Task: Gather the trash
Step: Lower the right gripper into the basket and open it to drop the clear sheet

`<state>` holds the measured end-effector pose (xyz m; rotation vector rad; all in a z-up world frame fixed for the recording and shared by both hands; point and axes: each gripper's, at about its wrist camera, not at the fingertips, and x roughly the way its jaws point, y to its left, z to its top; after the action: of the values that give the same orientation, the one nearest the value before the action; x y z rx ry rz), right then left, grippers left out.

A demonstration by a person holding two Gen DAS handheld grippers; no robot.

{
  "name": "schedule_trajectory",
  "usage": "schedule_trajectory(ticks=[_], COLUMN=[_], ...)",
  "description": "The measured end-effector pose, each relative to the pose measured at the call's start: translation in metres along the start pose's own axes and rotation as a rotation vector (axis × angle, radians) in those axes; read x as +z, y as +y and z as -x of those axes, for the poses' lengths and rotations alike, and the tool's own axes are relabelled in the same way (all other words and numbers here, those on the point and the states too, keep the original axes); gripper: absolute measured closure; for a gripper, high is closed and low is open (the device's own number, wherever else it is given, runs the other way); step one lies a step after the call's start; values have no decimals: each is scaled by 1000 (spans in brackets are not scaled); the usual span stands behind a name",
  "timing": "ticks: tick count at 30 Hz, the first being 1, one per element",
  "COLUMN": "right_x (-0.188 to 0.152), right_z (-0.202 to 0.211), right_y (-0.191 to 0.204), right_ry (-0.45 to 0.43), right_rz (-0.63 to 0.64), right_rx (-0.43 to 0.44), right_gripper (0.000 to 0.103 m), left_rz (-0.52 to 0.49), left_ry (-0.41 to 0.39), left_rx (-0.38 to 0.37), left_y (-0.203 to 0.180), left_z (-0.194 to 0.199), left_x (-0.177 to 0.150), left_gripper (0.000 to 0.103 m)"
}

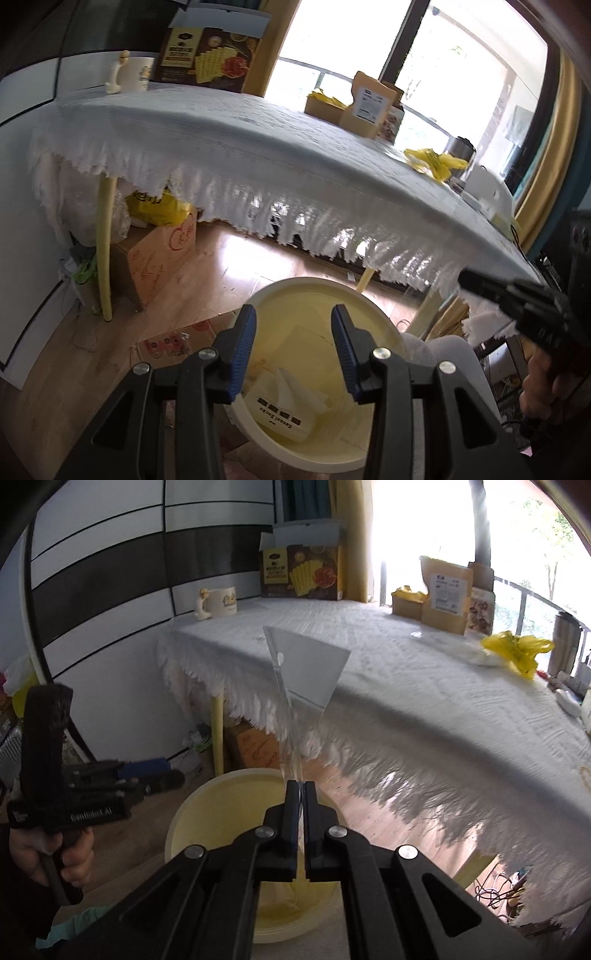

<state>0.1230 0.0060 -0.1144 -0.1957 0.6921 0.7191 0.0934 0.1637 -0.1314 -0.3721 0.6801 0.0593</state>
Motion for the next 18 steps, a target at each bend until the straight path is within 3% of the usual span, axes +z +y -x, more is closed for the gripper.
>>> schedule_trajectory(ticks=[8,14,18], right_x=[-8,-19,-23], right_z=[-28,-52,-59], right_y=[17,33,37], right_ry=[74,189,227], right_rz=[22,82,103], right_rx=[47,100,121], right_gripper=[101,99,79], left_rz=[11,10,11], left_ry=[-8,-11,-13], left_rx=[7,10,16], left_y=[8,10,12], left_z=[4,4,6], left_x=[0,0,-1], left_gripper=[61,61,61])
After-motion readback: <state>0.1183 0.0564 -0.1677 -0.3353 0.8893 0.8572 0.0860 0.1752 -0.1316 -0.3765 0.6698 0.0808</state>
